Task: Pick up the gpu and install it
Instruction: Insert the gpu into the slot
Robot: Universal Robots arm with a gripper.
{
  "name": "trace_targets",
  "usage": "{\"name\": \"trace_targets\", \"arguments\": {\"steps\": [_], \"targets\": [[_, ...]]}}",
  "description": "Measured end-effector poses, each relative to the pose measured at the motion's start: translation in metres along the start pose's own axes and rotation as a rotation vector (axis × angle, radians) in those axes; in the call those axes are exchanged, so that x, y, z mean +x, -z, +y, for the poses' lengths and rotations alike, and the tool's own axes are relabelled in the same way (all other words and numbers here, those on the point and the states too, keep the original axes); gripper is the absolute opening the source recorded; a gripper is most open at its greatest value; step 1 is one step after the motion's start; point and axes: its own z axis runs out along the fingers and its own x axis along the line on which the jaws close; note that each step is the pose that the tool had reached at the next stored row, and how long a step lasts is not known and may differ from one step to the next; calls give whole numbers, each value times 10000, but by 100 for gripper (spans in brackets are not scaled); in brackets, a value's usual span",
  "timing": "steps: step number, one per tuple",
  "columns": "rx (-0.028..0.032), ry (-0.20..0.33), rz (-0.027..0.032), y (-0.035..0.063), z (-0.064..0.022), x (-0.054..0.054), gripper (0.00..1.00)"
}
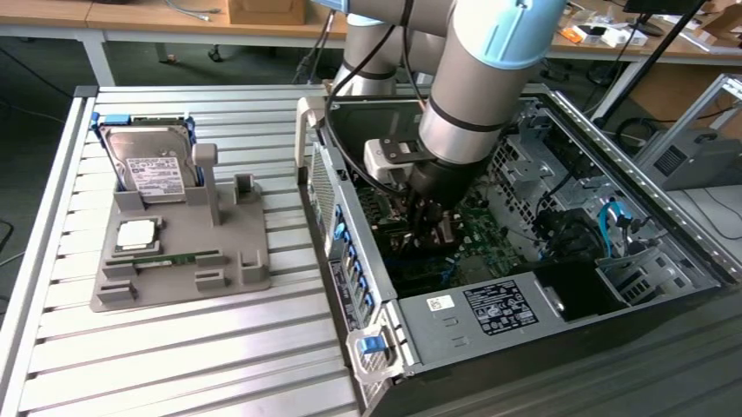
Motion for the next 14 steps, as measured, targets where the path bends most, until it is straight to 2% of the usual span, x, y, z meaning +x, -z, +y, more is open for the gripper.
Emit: {"name": "trace_targets", "arguments": {"steps": [10, 14], "targets": [[8, -71, 4, 1, 25, 1, 27], [6, 69, 11, -7, 17, -13, 27]]}}
